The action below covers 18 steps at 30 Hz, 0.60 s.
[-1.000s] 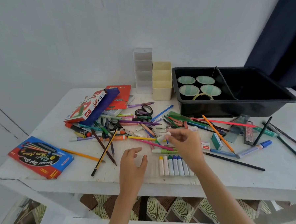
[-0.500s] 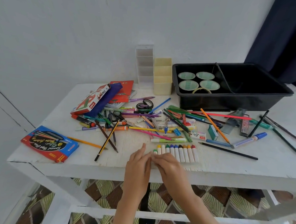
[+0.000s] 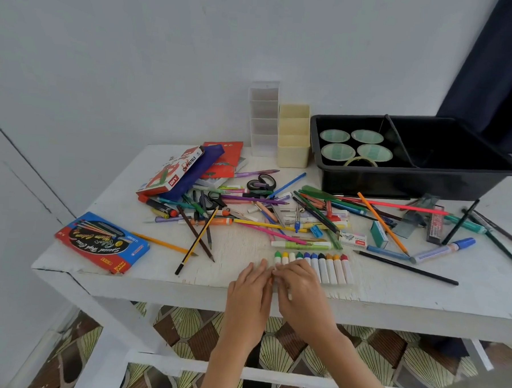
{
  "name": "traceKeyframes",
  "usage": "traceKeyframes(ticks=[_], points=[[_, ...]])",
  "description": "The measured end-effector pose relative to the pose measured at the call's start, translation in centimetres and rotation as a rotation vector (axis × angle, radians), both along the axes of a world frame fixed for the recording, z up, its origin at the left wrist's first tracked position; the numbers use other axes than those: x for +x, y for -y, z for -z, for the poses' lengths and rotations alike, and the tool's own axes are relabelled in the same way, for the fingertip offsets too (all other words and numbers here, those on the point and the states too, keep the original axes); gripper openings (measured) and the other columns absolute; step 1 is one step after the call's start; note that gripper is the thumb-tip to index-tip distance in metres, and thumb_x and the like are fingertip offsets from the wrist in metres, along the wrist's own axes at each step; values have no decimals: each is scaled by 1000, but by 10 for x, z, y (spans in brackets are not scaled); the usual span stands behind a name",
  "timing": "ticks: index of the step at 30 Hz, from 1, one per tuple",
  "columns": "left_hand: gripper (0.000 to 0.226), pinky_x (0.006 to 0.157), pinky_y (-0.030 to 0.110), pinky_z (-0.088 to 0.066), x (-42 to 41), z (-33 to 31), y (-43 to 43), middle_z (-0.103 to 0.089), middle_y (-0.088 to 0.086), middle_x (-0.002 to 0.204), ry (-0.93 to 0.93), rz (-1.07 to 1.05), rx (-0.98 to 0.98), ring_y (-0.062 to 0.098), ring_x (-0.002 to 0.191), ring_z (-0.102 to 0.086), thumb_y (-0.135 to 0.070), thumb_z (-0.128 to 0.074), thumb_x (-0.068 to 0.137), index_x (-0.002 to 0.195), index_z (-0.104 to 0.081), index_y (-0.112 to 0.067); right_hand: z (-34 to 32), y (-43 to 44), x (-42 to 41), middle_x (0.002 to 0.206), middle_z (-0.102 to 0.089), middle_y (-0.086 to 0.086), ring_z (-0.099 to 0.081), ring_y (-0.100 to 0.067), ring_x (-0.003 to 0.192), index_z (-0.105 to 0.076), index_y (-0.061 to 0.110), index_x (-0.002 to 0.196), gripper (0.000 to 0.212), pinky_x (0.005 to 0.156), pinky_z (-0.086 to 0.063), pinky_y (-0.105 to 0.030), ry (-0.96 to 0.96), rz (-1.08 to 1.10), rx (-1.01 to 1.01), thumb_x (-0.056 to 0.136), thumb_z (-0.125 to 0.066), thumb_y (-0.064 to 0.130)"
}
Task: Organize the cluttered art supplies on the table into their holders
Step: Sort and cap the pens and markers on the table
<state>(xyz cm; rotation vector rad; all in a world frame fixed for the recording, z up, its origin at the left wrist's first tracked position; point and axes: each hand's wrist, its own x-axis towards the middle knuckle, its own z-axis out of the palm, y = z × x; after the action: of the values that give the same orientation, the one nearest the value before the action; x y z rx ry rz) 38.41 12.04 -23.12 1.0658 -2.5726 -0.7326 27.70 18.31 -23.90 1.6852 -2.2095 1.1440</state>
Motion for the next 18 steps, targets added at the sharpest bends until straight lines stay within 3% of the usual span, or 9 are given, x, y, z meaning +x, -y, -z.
traceKeyframes(ticks=[3, 6, 8, 10, 13, 15, 18], points=[[41, 109, 23, -9, 0, 0, 1, -21, -17, 152, -10, 1, -3, 3, 142, -8, -33, -28, 102, 142, -32, -33, -6, 10, -4, 98, -70, -1, -58, -18, 97, -70, 9, 99, 32, 81, -53, -35, -47, 78, 12, 86, -42, 18], [41, 110, 22, -8, 0, -2, 0, -23, -17, 151, -27, 1, 12, 3, 142, -9, -33, -29, 101, 142, -33, -32, -1, 15, -7, 117, -67, -4, -60, -22, 113, -67, 9, 114, 56, 94, -47, -37, -205, 152, 222, 100, -17, 32], [42, 111, 24, -9, -1, -2, 0, -25, -17, 151, -17, 10, 0, 4, 142, -10, -38, -28, 101, 142, -35, -30, 6, 12, -5, 124, -62, -9, -55, -24, 120, -63, 6, 120, 66, 104, -35, -38, -232, 157, 318, 102, -5, 33], [50, 112, 27, -12, -1, -2, 1, -26, -17, 150, -14, 12, -21, 5, 142, -13, -47, -19, 98, 141, -37, -29, 11, 9, -4, 130, -57, -12, -51, -27, 124, -58, 4, 125, 66, 106, -25, -39, -244, 158, 344, 102, -4, 32], [42, 113, 28, -12, -1, -1, 2, -26, -17, 151, -11, 14, -1, 5, 142, -12, -37, -27, 102, 141, -38, -29, 10, 7, -4, 132, -55, -13, -49, -27, 126, -56, 4, 127, 64, 108, -21, -42, -252, 164, 367, 102, -5, 33], [41, 113, 29, -10, 0, -3, 1, -24, -17, 152, -25, 12, 24, 5, 142, -10, -35, -28, 101, 141, -38, -28, 7, 7, -4, 131, -57, -12, -51, -27, 124, -58, 4, 126, 65, 107, -21, -42, -244, 154, 398, 101, -5, 35], [57, 115, 29, -10, 2, -5, 1, -18, -19, 152, -95, 31, 42, 2, 142, -5, -51, -17, 93, 140, -39, -28, 6, 9, -5, 125, -61, -9, -56, -24, 120, -62, 7, 121, 66, 109, -29, -43, -220, 146, 369, 100, -6, 36]])
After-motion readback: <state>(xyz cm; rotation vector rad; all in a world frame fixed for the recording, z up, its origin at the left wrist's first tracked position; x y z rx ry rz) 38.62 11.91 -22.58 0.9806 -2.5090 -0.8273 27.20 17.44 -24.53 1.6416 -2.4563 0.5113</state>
